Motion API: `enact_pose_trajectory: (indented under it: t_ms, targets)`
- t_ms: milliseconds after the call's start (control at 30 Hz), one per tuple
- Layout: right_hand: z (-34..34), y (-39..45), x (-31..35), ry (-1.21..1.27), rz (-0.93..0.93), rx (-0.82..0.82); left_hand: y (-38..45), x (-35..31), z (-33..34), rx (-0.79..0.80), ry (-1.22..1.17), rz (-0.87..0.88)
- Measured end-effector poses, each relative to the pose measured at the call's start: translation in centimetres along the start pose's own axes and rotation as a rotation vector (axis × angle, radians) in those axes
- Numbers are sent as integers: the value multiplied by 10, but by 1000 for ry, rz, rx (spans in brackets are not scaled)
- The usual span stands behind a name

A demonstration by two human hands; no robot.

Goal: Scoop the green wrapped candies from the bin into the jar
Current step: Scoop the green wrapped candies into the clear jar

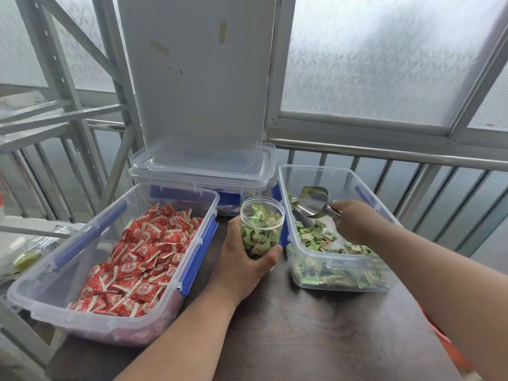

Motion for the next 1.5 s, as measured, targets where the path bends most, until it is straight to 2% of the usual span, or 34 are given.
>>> enact_pose_trajectory:
  t_ms: [200,367,567,600,733,800,1067,1167,1267,1333,1500]
  targets:
    - [-21,0,-7,124,137,-88,0,-1,-1,6,17,5]
    - [-41,12,2,106,132,-18,0,-1,-1,1,3,16]
    - [-31,30,40,31,89,7,0,-2,-1,2,-17,32]
    - [-23,30,43,27,93,32,0,-2,-2,4,-16,32]
    - [12,19,47,-45,188,332,0,0,-1,14,-17,32]
    - [13,19,46,-54,185,370,1,0,-1,11,-25,30]
    - [8,28,43,19,278,295,2,-1,-1,18,-66,34]
    - [1,23,41,-7,185,266,1,-1,-2,21,-74,25]
    - [-6,21,27,260,272,222,1,-2,-2,15,-70,24]
    - [-13,20,15,402,292,135,2,-1,-2,15,-59,20]
    - [-38,-5,-8,394,308,-67,1,0,-2,17,-49,19]
Point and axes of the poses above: each hand's wrist, its own y-axis towards the middle knuckle, its own z-axis out of the palm, x = y × z, the point moved 1 cm from there along y, towards the middle knuckle, and after that the axes turned 1 degree about -z, right-handed, at the moved point
